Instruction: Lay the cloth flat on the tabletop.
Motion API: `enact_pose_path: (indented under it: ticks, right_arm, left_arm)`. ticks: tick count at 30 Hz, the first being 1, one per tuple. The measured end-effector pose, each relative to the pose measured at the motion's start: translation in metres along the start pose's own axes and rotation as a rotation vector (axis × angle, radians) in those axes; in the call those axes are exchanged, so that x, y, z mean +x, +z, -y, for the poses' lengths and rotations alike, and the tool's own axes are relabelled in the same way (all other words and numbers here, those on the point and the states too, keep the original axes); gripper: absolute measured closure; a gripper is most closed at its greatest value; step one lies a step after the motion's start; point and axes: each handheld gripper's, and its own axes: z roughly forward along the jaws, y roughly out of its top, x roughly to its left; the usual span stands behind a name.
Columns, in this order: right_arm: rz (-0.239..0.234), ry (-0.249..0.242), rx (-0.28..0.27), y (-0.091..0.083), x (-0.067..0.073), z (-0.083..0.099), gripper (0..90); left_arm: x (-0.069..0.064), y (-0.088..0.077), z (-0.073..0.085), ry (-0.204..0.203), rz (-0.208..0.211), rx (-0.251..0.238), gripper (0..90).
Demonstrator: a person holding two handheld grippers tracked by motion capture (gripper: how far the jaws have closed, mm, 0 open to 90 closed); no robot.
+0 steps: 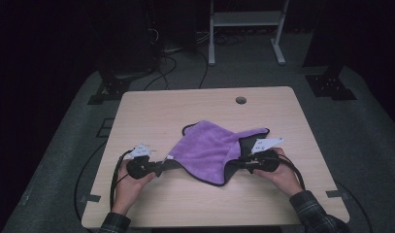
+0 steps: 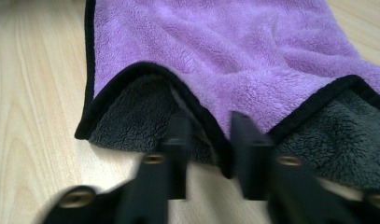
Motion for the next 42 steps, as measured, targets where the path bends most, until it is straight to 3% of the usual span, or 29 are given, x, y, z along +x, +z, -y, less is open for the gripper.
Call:
enact_pose_path:
  ticks: [1,2,11,13,14,15,16,19,21,22,23,24,25,26,27,30,36,42]
  right_arm:
    - [0.000,0.000,0.000,0.000,0.000,0.000,77.2]
    - [-0.004,0.016,-0.011,-0.002,0.000,-0.001,84.5]
    - [0.035,0.061,-0.078,-0.023,-0.005,-0.008,85.8]
    - [0.047,0.060,-0.090,-0.030,-0.008,-0.011,85.9]
    - [0.076,0.051,-0.103,-0.039,-0.011,-0.017,86.0]
    - [0.076,0.051,-0.103,-0.039,-0.011,-0.017,86.0]
    - [0.096,0.058,-0.136,-0.049,-0.017,-0.022,86.0]
    - [0.119,0.070,-0.167,-0.059,-0.022,-0.028,86.1]
    - [0.143,0.076,-0.204,-0.070,-0.028,-0.035,86.1]
    - [0.168,0.080,-0.242,-0.082,-0.033,-0.042,86.1]
    - [0.168,0.080,-0.242,-0.082,-0.033,-0.042,86.1]
    - [0.190,0.080,-0.275,-0.094,-0.037,-0.050,86.1]
    - [0.190,0.080,-0.275,-0.094,-0.037,-0.050,86.1]
    - [0.212,0.075,-0.310,-0.105,-0.039,-0.057,86.1]
    - [0.212,0.075,-0.310,-0.105,-0.039,-0.057,86.1]
    - [0.248,0.057,-0.372,-0.127,-0.038,-0.070,86.2]
    - [0.268,0.026,-0.450,-0.150,-0.029,-0.081,86.2]
    - [0.280,0.010,-0.488,-0.159,-0.026,-0.090,86.2]
  left_arm:
    - [0.000,0.000,0.000,0.000,0.000,0.000,82.3]
    - [0.000,0.000,0.000,-0.001,0.000,0.002,82.4]
    - [-0.001,-0.011,-0.008,-0.017,0.002,-0.048,83.0]
    - [0.001,-0.017,-0.015,-0.017,-0.003,-0.078,83.0]
    - [0.002,-0.021,-0.022,-0.019,-0.002,-0.107,83.0]
    - [0.002,-0.021,-0.022,-0.019,-0.002,-0.107,83.1]
    - [0.003,-0.025,-0.031,-0.016,0.003,-0.135,83.1]
    - [0.004,-0.028,-0.041,-0.014,0.009,-0.159,83.1]
    - [0.004,-0.034,-0.052,-0.005,0.013,-0.189,83.1]
    - [0.003,-0.041,-0.066,0.011,0.011,-0.218,83.1]
    - [0.003,-0.041,-0.066,0.011,0.011,-0.218,83.1]
    - [0.000,-0.050,-0.079,0.032,0.005,-0.245,83.2]
    - [0.000,-0.050,-0.079,0.032,0.005,-0.245,83.1]
    - [-0.003,-0.059,-0.092,0.055,-0.002,-0.279,83.2]
    - [-0.003,-0.059,-0.092,0.055,-0.002,-0.279,83.2]
    - [-0.013,-0.078,-0.111,0.095,-0.007,-0.346,83.2]
    - [-0.023,-0.099,-0.127,0.133,-0.015,-0.407,83.2]
    - [-0.021,-0.100,-0.135,0.145,-0.022,-0.421,83.2]
